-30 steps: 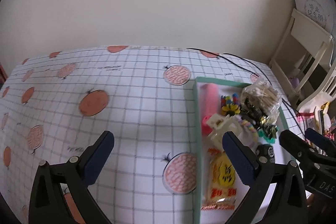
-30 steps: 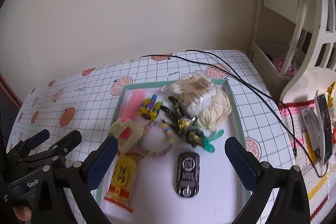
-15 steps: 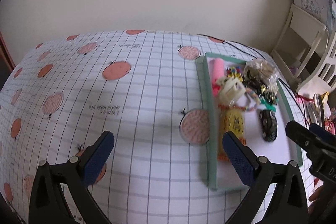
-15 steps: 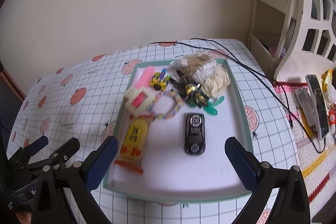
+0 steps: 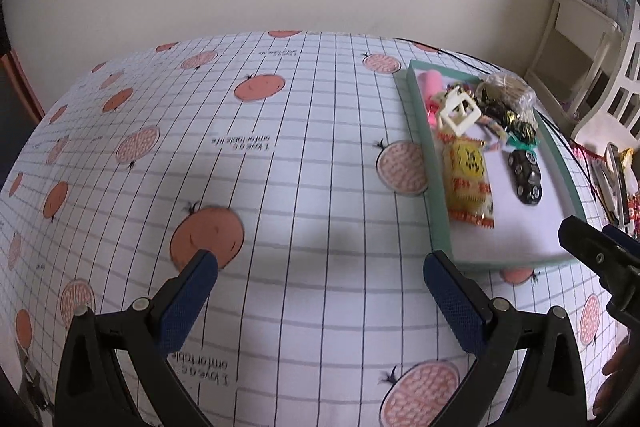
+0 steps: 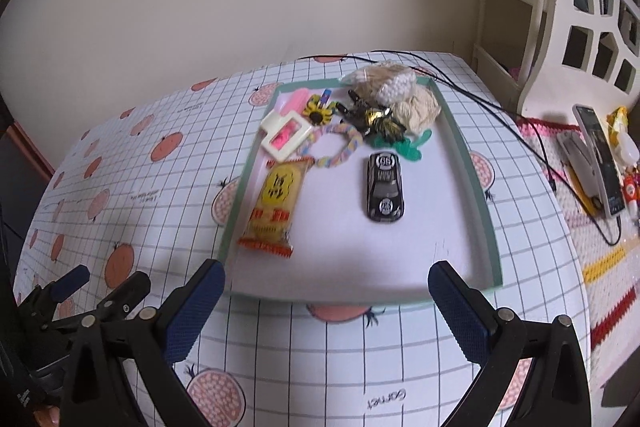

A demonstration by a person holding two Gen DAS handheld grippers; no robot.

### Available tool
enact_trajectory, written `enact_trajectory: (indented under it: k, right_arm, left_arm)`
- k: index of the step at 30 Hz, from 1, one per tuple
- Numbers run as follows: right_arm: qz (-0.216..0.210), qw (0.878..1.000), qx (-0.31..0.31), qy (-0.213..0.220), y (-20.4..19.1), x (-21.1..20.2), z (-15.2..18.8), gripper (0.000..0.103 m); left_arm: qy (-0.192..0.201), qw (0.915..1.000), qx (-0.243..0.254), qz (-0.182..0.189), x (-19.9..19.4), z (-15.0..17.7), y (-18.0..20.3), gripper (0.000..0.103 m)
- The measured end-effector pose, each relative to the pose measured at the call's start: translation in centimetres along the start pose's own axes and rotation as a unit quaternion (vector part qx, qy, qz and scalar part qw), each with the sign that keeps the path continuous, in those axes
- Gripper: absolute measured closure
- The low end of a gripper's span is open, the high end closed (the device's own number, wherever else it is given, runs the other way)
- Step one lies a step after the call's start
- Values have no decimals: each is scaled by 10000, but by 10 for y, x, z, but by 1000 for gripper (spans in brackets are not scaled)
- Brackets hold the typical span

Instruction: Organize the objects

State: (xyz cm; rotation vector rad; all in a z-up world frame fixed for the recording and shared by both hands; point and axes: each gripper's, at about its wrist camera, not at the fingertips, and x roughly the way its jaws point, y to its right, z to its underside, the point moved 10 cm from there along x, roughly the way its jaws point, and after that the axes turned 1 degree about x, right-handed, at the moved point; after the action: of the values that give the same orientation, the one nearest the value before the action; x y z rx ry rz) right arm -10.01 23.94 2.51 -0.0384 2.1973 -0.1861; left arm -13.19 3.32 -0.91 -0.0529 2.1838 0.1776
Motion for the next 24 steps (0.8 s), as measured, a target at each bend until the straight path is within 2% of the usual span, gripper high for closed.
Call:
enact_trajectory:
  k: [17,24]
  right_arm:
    - [37,9998,-169,-122,-3,2,61,0]
    - [102,9996,-160,-211,3,13,78,0]
  left_arm:
    - [-169,9998,107,-94,-1,60,-21,0]
    - [-169,9996,123,-193,6,69,-33,0]
